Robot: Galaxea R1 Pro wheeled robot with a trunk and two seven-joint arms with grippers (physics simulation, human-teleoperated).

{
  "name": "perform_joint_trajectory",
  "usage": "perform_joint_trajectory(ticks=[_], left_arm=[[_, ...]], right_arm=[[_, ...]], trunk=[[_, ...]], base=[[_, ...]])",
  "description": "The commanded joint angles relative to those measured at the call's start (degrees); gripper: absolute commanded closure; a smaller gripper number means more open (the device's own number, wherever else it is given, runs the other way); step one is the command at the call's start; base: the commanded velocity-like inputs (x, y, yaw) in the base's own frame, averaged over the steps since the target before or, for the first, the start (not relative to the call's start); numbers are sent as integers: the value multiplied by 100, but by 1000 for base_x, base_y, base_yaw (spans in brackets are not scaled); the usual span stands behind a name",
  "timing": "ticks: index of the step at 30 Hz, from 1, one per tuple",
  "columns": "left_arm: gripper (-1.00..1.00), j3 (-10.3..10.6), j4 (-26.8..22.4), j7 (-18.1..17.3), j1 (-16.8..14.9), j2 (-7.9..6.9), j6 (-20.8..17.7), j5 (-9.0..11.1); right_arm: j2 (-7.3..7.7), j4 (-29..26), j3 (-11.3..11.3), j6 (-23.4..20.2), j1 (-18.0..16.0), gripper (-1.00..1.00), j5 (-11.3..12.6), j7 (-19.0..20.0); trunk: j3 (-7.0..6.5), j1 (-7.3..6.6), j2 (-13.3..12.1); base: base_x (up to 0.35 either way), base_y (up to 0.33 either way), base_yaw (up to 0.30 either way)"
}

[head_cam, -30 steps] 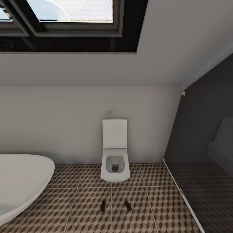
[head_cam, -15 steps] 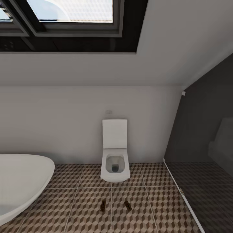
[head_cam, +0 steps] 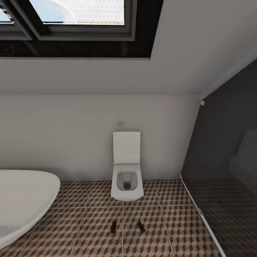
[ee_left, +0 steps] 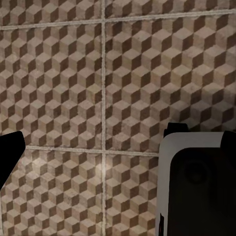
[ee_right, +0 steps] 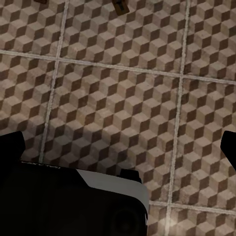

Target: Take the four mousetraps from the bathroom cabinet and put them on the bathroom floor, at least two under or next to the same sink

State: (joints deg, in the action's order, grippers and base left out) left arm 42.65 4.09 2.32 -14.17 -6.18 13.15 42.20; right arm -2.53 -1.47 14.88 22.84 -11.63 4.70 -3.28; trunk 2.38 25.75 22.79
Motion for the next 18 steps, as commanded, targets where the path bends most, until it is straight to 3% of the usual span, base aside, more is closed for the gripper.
perform_joint_trajectory(ticks=[1,18], left_arm=[[-100,33,10,12,-6,3,21,1],[-100,33,12,12,-7,3,21,3]], right_arm=[[-2,6,50,19,-6,-100,48,-20],[-2,6,50,18,-6,-100,48,-19]], trunk=[[13,3,13],[13,3,13]], base=[[0,0,0],[0,0,0]])
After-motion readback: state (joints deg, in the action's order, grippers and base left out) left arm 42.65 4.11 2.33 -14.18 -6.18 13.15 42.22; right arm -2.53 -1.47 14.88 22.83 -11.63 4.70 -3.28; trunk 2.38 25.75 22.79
